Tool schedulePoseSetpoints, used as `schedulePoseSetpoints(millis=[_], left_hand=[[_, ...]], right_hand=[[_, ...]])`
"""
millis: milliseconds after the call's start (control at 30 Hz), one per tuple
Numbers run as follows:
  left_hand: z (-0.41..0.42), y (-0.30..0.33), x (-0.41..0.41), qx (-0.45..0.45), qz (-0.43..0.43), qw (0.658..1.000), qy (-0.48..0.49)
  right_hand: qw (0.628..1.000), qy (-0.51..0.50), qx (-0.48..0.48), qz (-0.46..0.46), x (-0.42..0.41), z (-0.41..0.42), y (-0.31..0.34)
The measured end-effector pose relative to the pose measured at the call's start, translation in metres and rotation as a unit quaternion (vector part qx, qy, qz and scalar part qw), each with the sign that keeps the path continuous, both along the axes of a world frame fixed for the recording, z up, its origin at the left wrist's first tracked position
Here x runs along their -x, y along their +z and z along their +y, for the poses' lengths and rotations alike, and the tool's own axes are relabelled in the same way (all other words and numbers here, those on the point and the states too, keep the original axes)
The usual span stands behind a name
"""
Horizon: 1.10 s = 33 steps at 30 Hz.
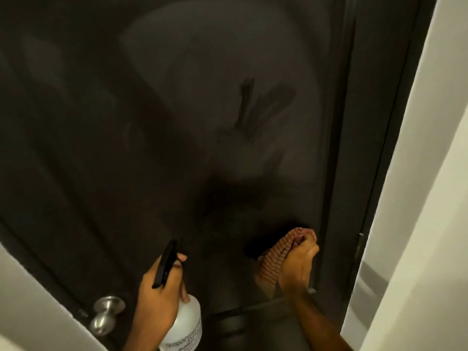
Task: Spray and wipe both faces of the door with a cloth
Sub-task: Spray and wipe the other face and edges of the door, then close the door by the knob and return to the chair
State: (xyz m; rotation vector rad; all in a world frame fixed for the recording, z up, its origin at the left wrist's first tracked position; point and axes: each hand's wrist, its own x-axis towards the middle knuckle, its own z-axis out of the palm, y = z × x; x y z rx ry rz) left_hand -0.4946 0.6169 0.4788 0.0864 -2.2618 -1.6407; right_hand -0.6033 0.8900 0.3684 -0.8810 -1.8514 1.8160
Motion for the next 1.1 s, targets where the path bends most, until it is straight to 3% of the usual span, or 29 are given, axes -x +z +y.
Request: schedulePoseSetpoints(millis=[67,133,200,267,467,533,567,600,633,667,833,900,1000,1100], left_hand=[[-0.005,-0.008,-0.005,-0.001,-0.006,1.000,0.004],[-0.015,-0.015,-0.011,-0.006,-0.014,1.000,0.015],[-0.022,-0.019,-0.015,-0.015,-0.017,1.000,0.018],[-0.030,-0.020,-0.019,-0.016,-0.015,1.000,0.021],[-0.053,-0.028,-0.029,-0.030,-0.019,0.999,0.019],[-0.060,-0.031,-0.032,-0.054,-0.025,0.998,0.020],[-0.063,-0.032,-0.033,-0.061,-0.029,0.997,0.023],[-0.066,-0.034,-0.035,-0.059,-0.031,0.997,0.028],[-0.070,-0.035,-0.037,-0.048,-0.031,0.998,0.035],[-0.073,-0.038,-0.039,-0.034,-0.033,0.998,0.040],[-0.089,-0.051,-0.058,-0.067,-0.066,0.994,0.050],[-0.099,-0.062,-0.070,-0.073,-0.087,0.992,0.060],[-0.117,-0.078,-0.089,-0.100,-0.100,0.985,0.102],[-0.137,-0.086,-0.108,-0.113,-0.097,0.978,0.147]], right_hand=[[0.998,0.033,-0.044,0.020,-0.009,-0.025,0.007],[0.996,0.057,0.021,0.059,-0.015,-0.055,0.010],[0.971,-0.002,0.209,0.118,-0.014,-0.075,0.024],[0.915,0.029,0.378,0.139,-0.015,-0.093,0.034],[0.872,0.163,0.445,0.125,-0.032,-0.147,0.055],[0.907,0.196,0.354,0.117,-0.045,-0.164,0.057],[0.939,0.240,0.220,0.115,-0.053,-0.168,0.054],[0.947,0.291,0.068,0.115,-0.060,-0.173,0.054],[0.933,0.343,-0.056,0.094,-0.065,-0.179,0.051],[0.907,0.403,-0.097,0.081,-0.071,-0.185,0.051],[0.848,0.523,-0.041,0.074,-0.110,-0.231,0.054],[0.838,0.546,0.012,0.010,-0.121,-0.247,0.047],[0.822,0.567,0.055,-0.015,-0.132,-0.267,0.034],[0.825,0.565,0.014,-0.007,-0.147,-0.291,0.022]])
